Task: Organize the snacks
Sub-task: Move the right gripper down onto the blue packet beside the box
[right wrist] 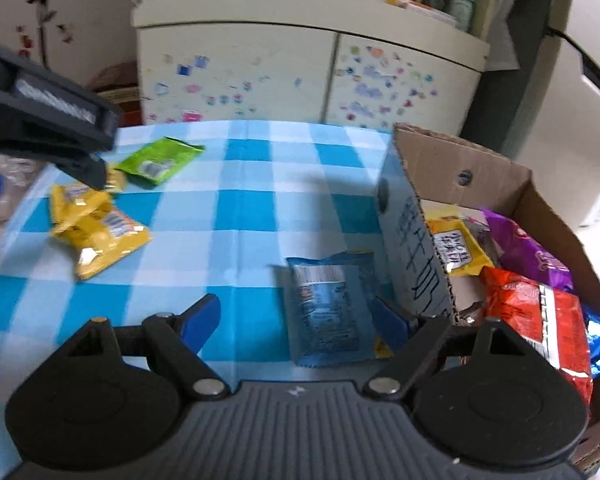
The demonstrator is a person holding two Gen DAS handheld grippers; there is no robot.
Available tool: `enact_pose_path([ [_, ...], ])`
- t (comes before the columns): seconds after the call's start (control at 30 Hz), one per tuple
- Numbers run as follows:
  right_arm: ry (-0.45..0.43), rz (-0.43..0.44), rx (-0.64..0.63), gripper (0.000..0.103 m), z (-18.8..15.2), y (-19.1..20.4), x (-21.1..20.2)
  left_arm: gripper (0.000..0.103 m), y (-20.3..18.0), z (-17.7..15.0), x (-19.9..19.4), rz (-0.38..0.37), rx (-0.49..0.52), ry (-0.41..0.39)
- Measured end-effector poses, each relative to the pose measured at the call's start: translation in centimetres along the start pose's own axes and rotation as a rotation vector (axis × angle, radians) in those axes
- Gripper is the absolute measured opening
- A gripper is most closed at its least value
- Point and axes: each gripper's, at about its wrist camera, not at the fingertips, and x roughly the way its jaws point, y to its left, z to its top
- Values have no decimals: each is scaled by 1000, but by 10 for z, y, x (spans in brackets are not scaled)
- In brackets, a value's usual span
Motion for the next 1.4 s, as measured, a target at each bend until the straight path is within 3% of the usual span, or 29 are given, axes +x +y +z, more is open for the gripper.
enact_pose_path([
  [0.27,53,-138,95,91,1,16,21,98,4,5,-3,-32,-55,4],
  [0.57,74,-222,187,103,7,24,37,98,5,8,-2,-49,-88,9],
  [0.87,117,-169,247,102,7,29,32,98,9,10,-3,-33,-113,-3],
  [1.0,147,-151,363,102,1,26,27,98,9,10,-4,-38,-113,-6],
  [1.2,92,-160,411,102,1,19,36,98,10,9,-5,-42,-117,-8],
  [1.27,76,-150,375,103,5,20,41,98,10,9,-5,-40,-120,-9],
  [1.4,-18,-82,173,102,14,32,51,98,13,10,-4,-16,-125,-15],
])
